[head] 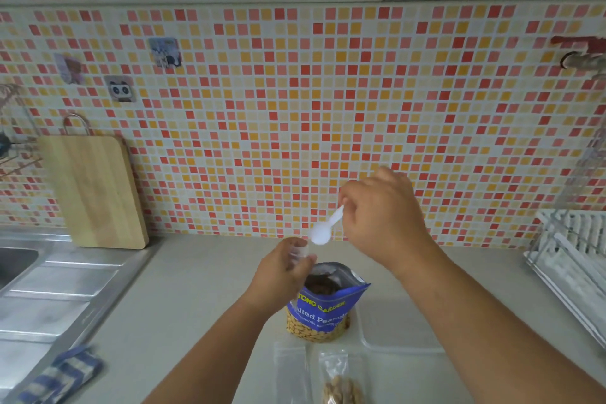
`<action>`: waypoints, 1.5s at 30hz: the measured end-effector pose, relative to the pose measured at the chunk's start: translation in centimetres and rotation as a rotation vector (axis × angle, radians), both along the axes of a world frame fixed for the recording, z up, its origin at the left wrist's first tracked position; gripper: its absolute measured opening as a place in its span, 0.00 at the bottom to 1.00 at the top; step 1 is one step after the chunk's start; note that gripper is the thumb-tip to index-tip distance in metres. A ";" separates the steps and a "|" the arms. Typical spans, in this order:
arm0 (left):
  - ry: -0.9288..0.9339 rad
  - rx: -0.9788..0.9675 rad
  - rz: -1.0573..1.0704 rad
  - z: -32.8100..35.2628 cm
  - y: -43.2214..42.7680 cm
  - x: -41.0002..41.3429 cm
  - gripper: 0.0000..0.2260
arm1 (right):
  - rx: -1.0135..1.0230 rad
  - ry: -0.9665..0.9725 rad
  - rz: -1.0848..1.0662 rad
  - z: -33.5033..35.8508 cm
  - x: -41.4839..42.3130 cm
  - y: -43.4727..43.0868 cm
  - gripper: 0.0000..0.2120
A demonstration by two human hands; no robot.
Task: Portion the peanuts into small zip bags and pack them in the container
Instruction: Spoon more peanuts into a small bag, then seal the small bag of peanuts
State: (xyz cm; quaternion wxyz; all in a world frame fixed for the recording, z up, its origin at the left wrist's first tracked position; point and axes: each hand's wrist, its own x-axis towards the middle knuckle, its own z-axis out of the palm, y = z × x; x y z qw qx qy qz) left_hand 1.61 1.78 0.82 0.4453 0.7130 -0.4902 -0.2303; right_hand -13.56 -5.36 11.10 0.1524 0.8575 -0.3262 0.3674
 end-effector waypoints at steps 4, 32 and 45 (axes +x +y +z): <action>0.467 -0.086 0.004 0.0 1.4 0.7 0.11 | 0.254 0.232 -0.169 -3.7 -0.4 -0.7 0.12; 0.485 0.247 0.389 -10.3 4.8 1.7 0.08 | 1.572 -0.374 -0.038 -17.2 0.0 6.2 0.11; -0.123 0.609 0.194 -15.5 5.2 1.2 0.10 | 1.301 -0.128 -0.350 -24.4 0.4 6.3 0.11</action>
